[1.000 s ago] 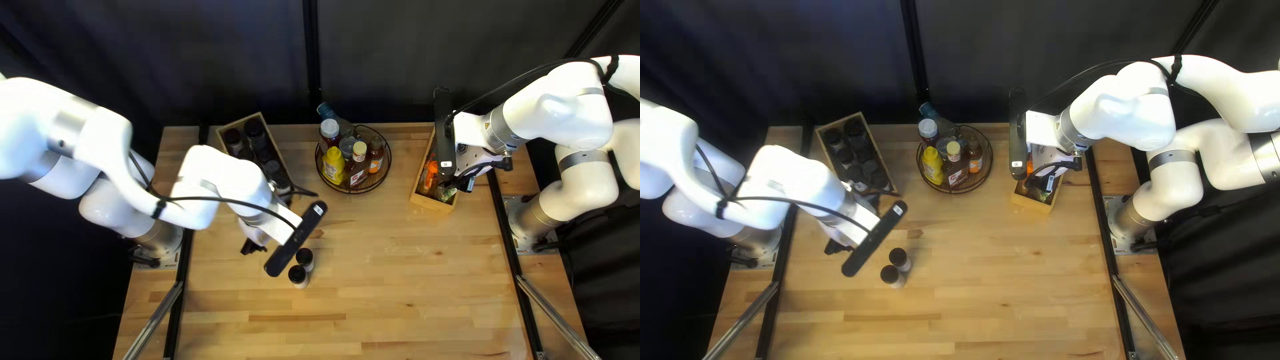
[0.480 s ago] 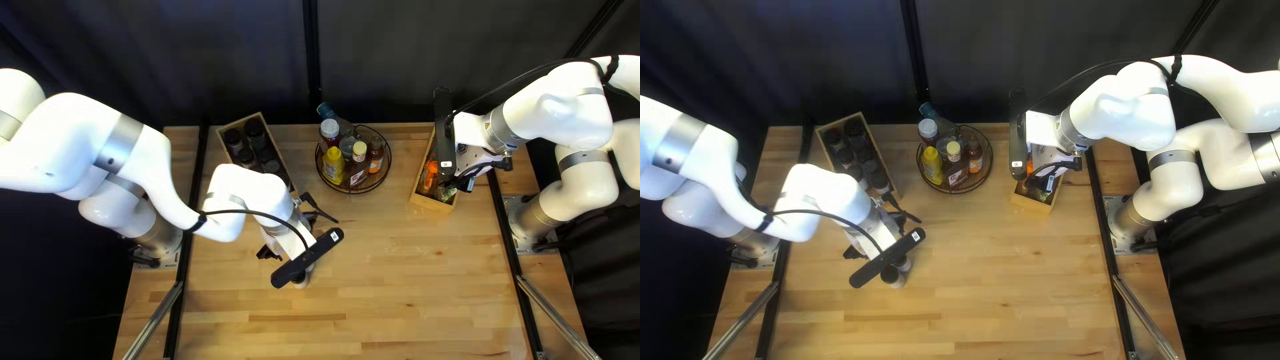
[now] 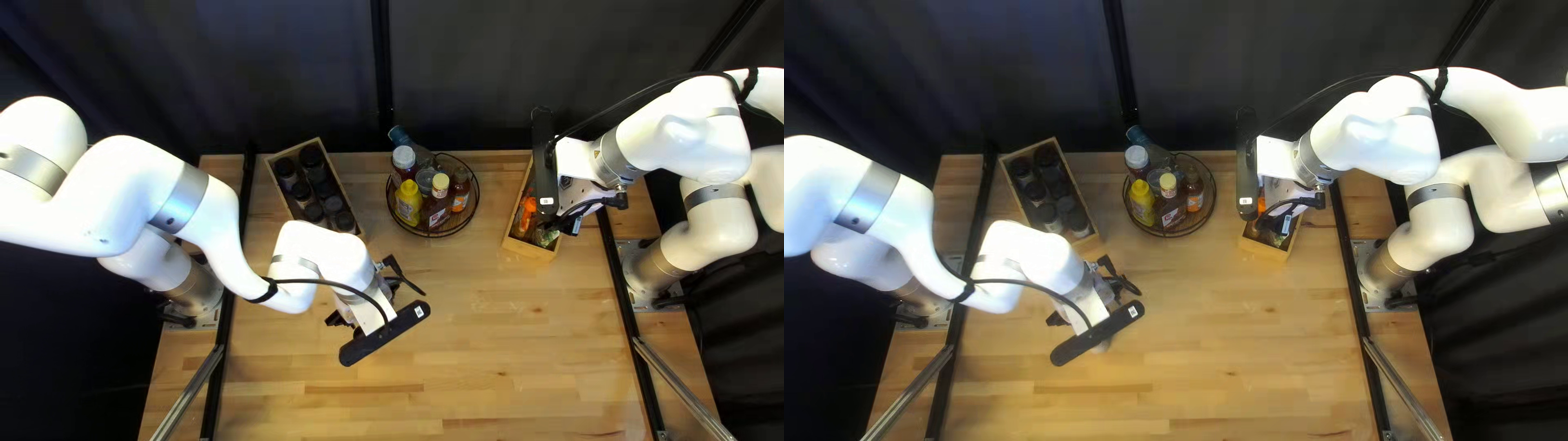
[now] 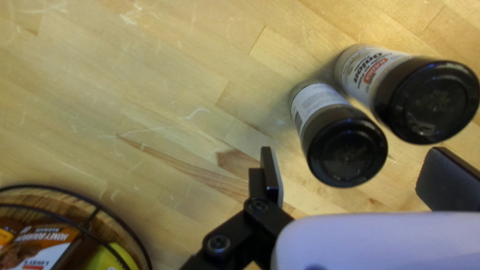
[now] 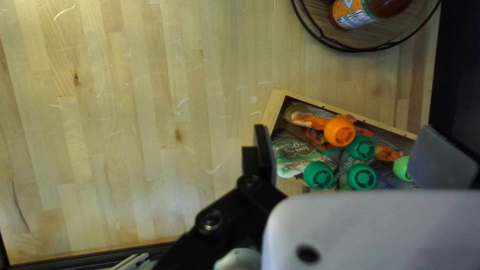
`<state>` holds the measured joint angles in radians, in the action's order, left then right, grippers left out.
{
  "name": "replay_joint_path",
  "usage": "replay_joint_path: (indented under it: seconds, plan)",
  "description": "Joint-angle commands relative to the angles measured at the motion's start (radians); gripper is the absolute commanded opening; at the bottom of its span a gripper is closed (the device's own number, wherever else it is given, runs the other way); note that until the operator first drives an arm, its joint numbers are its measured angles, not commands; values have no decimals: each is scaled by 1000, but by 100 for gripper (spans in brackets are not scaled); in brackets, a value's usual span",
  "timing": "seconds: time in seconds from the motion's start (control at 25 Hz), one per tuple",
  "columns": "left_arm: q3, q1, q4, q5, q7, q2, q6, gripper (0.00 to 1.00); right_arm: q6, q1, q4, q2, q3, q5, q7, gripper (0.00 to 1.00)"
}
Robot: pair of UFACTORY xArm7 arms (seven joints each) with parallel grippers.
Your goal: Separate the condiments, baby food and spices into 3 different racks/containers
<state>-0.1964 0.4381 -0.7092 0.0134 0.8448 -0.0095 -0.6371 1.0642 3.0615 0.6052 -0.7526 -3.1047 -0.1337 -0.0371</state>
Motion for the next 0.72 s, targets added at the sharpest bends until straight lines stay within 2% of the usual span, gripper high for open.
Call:
replay_joint_path:
  seconds: [0.04,0.08,0.16,0.32,0.44,0.72]
  plan:
    - [5,5,-6,-12,-6,9,-1,50,0,0,0,0,0,0,0,100]
    - [4,4,-6,-16,-5,9,-2,20,0,0,0,0,0,0,0,100]
    - [2,2,-6,-21,-5,7,-5,9,0,0,0,0,0,0,0,100]
    - [-1,-2,-18,-35,-6,-6,-36,6,0,0,0,0,0,0,0,100]
    - [2,-3,-27,-59,-22,-51,-102,2,0,0,0,0,0,0,0,100]
    - [30,-43,45,-149,-113,-337,-342,0,0,0,0,0,0,0,0,100]
